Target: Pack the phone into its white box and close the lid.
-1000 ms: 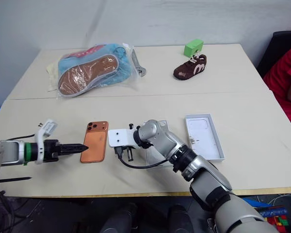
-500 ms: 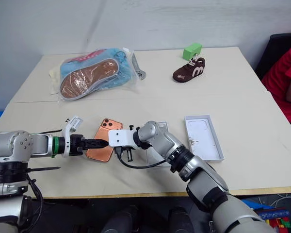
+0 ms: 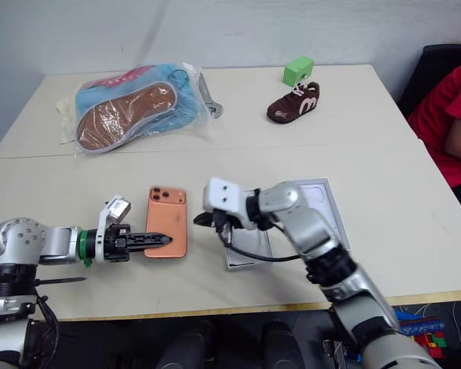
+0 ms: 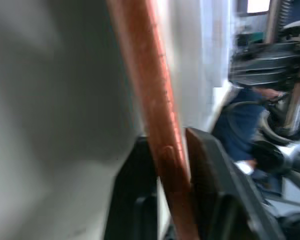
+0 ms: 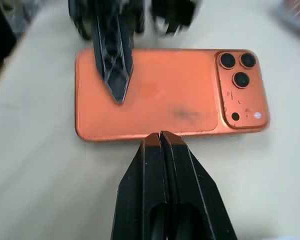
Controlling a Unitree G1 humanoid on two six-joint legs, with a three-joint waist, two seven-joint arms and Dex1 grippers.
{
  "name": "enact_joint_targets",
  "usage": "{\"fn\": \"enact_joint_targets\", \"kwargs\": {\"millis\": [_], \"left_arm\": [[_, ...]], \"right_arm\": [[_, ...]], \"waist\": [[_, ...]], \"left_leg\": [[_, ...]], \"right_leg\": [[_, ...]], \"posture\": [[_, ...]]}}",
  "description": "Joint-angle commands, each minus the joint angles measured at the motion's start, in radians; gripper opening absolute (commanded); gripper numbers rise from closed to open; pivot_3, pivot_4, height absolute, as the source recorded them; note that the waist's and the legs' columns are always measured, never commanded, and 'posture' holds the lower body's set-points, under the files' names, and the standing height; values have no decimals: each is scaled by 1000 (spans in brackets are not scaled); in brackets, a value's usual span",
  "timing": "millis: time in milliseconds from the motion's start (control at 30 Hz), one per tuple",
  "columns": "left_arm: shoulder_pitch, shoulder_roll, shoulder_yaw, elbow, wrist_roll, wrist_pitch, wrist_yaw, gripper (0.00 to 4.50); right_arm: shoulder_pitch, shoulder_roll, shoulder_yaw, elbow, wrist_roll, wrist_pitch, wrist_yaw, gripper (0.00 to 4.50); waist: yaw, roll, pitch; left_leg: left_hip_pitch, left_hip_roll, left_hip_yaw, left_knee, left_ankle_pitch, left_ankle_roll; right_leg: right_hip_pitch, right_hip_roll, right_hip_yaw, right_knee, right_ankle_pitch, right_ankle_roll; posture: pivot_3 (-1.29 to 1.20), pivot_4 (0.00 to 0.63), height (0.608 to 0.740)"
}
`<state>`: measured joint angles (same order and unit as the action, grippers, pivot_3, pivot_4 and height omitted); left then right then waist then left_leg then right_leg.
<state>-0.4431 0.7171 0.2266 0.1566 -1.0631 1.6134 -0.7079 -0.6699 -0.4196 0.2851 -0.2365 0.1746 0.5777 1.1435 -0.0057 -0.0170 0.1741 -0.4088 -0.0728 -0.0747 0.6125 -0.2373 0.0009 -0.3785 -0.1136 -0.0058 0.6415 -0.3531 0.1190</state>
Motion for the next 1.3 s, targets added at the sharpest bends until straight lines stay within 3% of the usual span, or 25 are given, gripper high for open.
{"fn": "enact_joint_targets", "kwargs": {"millis": [33,100,233,333,467,500,667,800,1200,1267,1300], "left_arm": [[15,-45,55,-96,-221,1,93,101],[10,-126,64,-115,-329,1,226,101],[29,-326,29,-153,-475,-57,584,101],[46,-424,-49,-179,-576,-143,815,101],[17,-519,-121,-122,-569,-229,1046,101],[9,-532,-132,-106,-571,-244,1082,101],[-19,-557,-169,-81,-593,-268,1154,101],[-38,-524,-222,-71,-688,-228,1099,101],[-150,-389,-300,-63,-685,-190,944,3814],[-166,-368,-312,-78,-685,-169,907,4380],[-171,-356,-318,-87,-683,-160,888,4448]], "right_arm": [[78,-137,-184,-218,169,200,19,175],[159,-257,-279,-295,233,267,45,550],[319,-405,-407,-387,300,306,36,1892],[406,-447,-467,-418,320,300,6,2886],[474,-466,-510,-441,341,292,-46,4304],[482,-469,-513,-443,343,286,-58,4470],[499,-475,-519,-442,349,275,-117,4470],[505,-474,-512,-437,357,269,-153,4470],[507,-467,-475,-431,368,238,-218,4500],[511,-466,-472,-431,371,232,-224,4500],[514,-467,-470,-432,372,230,-227,4500]], "waist": [[4,0,0],[15,1,1],[32,-2,2],[29,-4,4],[30,-7,6],[31,-7,6],[33,-8,6],[33,-8,6],[33,-8,6],[33,-8,7],[33,-8,7]], "left_leg": [[1,0,0,0,-1,1],[1,0,0,0,-2,2],[0,-1,2,1,-6,9],[0,-1,4,2,-6,8],[0,0,7,3,-5,8],[0,0,7,3,-5,8],[0,-1,7,6,-6,8],[0,-2,7,7,-6,8],[0,-2,7,7,-6,8],[0,-2,7,7,-6,8],[0,-2,7,7,-6,8]], "right_leg": [[1,0,0,-2,0,0],[3,-1,1,-4,0,0],[5,-2,1,-11,1,1],[6,-2,2,-13,2,3],[6,-1,3,-12,2,4],[6,-1,2,-12,2,4],[8,0,2,-13,3,5],[8,0,2,-13,3,5],[8,0,3,-13,3,5],[8,0,3,-13,3,5],[8,0,3,-13,3,5]], "posture": [[0,150,740],[0,150,740],[0,150,740],[0,150,740],[0,150,740],[0,150,740],[0,150,740],[0,150,740],[0,150,740],[0,150,740],[0,150,740]]}}
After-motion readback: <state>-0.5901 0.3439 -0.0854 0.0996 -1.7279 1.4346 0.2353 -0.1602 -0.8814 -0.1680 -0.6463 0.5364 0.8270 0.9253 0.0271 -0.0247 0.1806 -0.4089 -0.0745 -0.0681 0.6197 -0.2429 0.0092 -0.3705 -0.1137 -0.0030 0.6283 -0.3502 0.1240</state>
